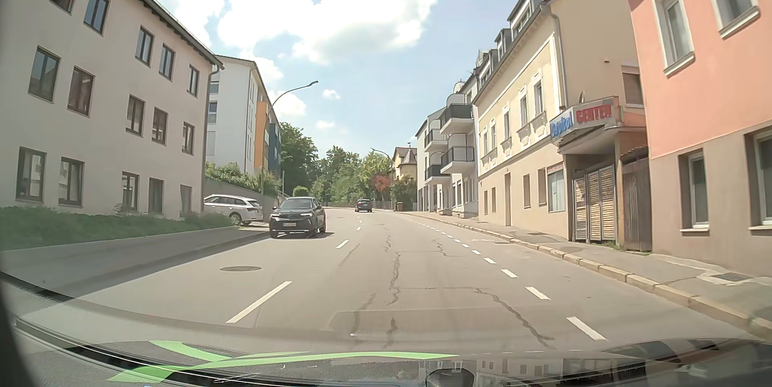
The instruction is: Follow the waypoints while adhering to traffic rules and regulations
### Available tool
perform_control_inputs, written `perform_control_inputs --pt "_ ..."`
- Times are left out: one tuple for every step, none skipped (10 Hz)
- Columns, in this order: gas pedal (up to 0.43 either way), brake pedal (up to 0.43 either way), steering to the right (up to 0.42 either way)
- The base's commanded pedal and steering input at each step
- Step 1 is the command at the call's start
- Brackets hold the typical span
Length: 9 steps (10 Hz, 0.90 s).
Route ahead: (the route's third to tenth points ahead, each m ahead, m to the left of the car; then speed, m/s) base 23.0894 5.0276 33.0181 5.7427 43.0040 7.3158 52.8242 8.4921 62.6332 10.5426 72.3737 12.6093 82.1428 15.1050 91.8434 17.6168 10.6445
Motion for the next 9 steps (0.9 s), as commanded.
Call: perform_control_inputs --pt "0.311 0.0 -0.011" --pt "0.311 0.0 -0.011" --pt "0.311 0.0 -0.013" --pt "0.311 0.0 -0.014" --pt "0.311 0.0 -0.015" --pt "0.299 0.0 -0.014" --pt "0.299 0.0 -0.015" --pt "0.299 0.0 -0.015" --pt "0.299 0.0 -0.016"
